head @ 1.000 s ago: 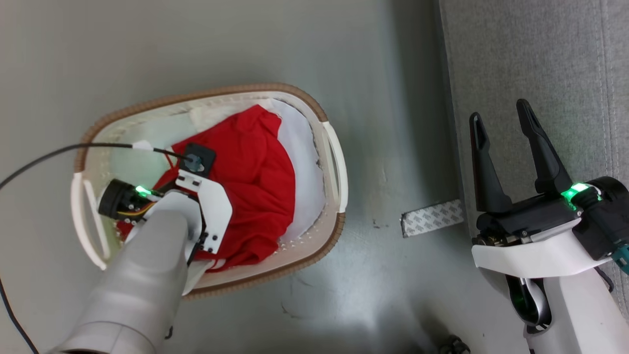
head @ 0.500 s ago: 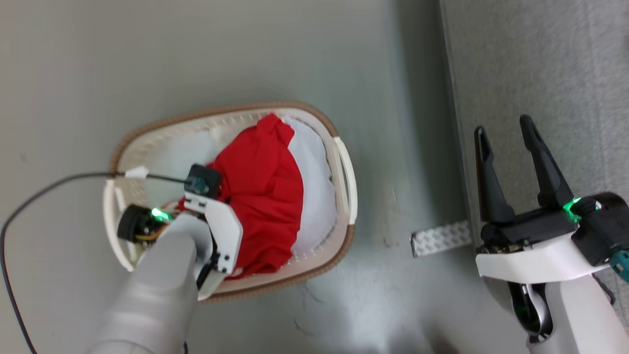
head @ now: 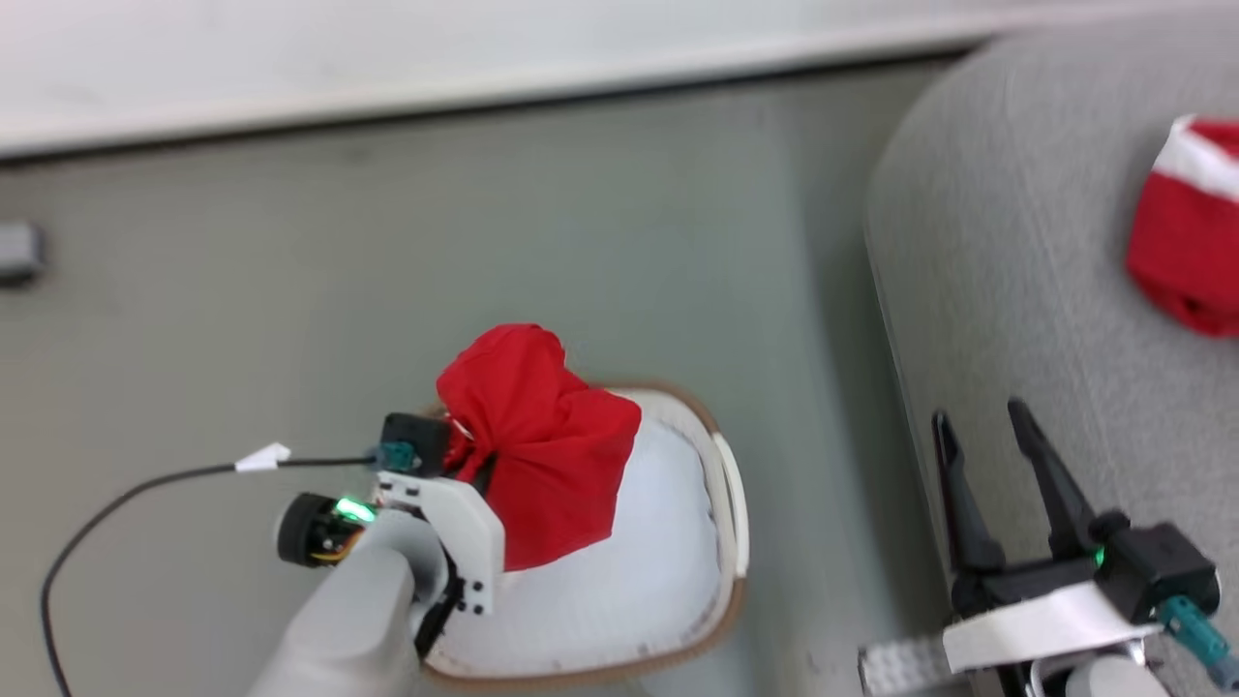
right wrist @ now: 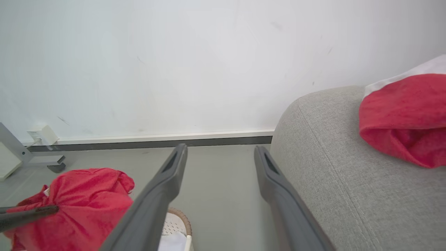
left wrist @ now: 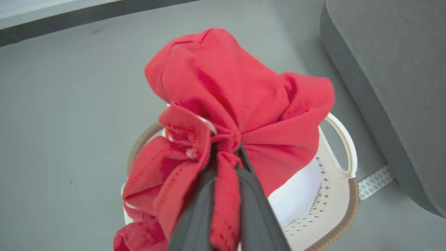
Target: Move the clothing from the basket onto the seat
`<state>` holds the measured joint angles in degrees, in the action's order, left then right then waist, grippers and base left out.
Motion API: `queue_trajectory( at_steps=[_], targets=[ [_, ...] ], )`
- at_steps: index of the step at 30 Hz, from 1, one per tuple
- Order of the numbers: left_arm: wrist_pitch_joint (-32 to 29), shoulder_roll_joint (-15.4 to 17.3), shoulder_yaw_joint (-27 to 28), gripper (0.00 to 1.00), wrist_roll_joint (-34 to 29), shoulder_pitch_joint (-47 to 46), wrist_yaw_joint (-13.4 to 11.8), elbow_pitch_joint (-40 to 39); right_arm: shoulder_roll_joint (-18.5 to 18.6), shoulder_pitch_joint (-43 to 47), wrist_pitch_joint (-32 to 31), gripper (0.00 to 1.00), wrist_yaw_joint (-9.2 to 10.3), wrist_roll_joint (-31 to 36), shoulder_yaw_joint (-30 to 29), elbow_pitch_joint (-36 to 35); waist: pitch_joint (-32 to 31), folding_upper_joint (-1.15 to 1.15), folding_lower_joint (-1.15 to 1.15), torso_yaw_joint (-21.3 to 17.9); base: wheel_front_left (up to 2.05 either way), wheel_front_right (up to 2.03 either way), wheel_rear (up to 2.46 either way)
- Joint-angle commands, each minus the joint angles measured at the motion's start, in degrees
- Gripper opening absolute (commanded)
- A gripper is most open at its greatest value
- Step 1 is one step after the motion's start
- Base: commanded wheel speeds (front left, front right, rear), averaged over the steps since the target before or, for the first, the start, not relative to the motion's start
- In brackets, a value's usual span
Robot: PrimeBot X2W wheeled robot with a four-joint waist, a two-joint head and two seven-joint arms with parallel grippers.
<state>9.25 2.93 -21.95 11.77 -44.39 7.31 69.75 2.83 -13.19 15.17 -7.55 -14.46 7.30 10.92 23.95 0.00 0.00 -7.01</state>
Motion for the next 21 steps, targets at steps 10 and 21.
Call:
queue_trajectory(
  at_steps=[10, 21],
  targets=[
    [-1.71, 0.30, -4.52, 0.00, 7.49, 5.74, 0.10, -14.82, 0.12, 7.54, -0.03, 1.00, 0.12, 0.40, -0.37, 2.36, -19.10, 0.00, 0.00, 6.36, 0.00, 0.00, 0.00],
    [-9.50, 4.38, -2.54, 0.00, 10.62, 12.26, -2.71, -41.01, 0.11, 10.80, -0.03, 1.00, 0.12, 1.29, 3.41, 1.16, -24.93, 0.00, 0.00, 6.11, 0.00, 0.00, 0.00]
  ],
)
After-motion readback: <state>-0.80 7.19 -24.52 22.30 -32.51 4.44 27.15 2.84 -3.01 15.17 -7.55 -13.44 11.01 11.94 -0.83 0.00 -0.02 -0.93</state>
